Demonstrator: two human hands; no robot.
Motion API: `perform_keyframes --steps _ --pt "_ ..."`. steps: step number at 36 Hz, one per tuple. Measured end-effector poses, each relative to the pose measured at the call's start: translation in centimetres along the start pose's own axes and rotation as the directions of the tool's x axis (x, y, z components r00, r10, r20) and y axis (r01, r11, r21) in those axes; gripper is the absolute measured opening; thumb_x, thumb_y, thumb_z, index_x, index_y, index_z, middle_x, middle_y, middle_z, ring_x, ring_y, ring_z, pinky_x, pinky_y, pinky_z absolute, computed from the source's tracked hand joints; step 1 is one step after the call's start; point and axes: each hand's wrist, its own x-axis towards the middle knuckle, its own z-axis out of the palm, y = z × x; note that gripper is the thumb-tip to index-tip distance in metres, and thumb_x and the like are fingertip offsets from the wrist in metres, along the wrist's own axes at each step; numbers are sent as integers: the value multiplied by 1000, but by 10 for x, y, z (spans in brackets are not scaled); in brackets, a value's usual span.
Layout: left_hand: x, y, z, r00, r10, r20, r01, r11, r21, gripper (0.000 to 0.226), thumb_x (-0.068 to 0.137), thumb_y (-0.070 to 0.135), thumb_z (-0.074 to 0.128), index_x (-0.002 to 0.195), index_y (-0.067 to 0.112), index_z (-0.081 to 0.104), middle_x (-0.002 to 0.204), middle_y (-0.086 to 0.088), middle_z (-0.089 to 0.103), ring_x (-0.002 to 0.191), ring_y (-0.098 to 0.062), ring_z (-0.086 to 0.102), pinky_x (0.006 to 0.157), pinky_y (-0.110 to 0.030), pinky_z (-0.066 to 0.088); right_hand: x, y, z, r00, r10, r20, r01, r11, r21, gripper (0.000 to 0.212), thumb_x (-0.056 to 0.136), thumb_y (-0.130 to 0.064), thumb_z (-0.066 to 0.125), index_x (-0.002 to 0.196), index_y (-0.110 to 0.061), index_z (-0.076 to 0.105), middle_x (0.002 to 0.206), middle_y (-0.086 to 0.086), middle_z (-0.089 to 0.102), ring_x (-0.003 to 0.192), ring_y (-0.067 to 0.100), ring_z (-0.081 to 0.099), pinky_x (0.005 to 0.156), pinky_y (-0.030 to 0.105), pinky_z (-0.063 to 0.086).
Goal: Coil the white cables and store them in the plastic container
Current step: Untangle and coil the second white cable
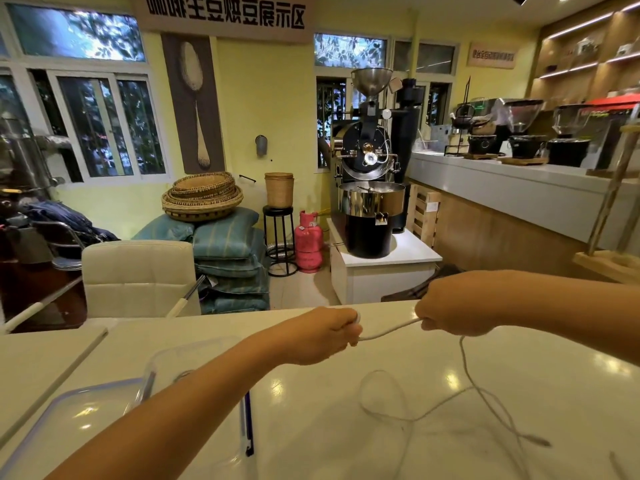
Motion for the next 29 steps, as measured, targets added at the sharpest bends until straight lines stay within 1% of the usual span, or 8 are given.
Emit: perform_keyframes --steps 3,6,8,12,18,23,26,29 --pt "-4 -1 3 993 -19 112 32 993 -116 26 97 19 31 76 15 47 63 1 48 56 -10 44 61 -20 38 1 8 2 996 14 -86 -22 995 -98 30 96 -25 35 116 -9 53 111 9 60 94 20 56 79 27 43" --pt "-8 -2 2 990 0 143 38 963 -267 29 97 17 30 75 18 50 65 1 53 57 -9 50 56 -12 39 1 17 5 977 20 -212 -62 979 -197 26 95 -25 40 114 -13 53 109 7 62 95 21 59 75 26 40" --pt "-9 -2 1 990 17 143 35 935 -352 30 97 17 30 76 18 52 67 1 56 59 -9 53 55 -12 39 1 20 5 959 33 -282 -119 948 -293 25 93 -24 43 114 -15 53 108 6 64 97 23 58 78 28 36" --pt "-8 -2 2 990 9 144 63 868 -492 32 97 16 30 76 16 54 60 6 61 57 -8 58 53 -11 43 0 22 1 906 74 -417 -248 891 -380 24 92 -25 45 111 -12 52 102 6 67 94 23 60 95 36 33" --pt "-7 -1 5 993 -7 116 83 739 -669 32 97 16 28 79 12 55 62 4 69 64 -13 67 59 -16 50 3 30 -4 824 110 -555 -291 923 -250 24 94 -19 40 115 -9 45 98 6 66 99 21 58 110 35 24" --pt "-14 14 6 987 106 123 29 629 -777 34 97 16 25 80 10 54 67 1 71 68 -17 68 63 -19 53 12 40 -1 750 96 -654 -261 952 -160 27 93 -14 41 120 -12 41 107 5 64 106 20 54 114 34 15" --pt "-19 28 4 975 194 111 -28 596 -802 32 96 19 28 79 11 54 65 1 70 65 -15 68 59 -17 51 20 43 0 708 101 -699 -186 981 -46 28 93 -11 40 120 -13 43 113 6 60 109 19 50 108 26 16" --pt "-24 42 0 957 275 88 -103 609 -787 22 88 24 35 80 14 53 64 3 69 64 -13 66 65 -22 50 29 37 -2 669 189 -719 -21 971 236 26 90 1 39 113 -9 49 107 12 58 97 15 46 95 23 22"
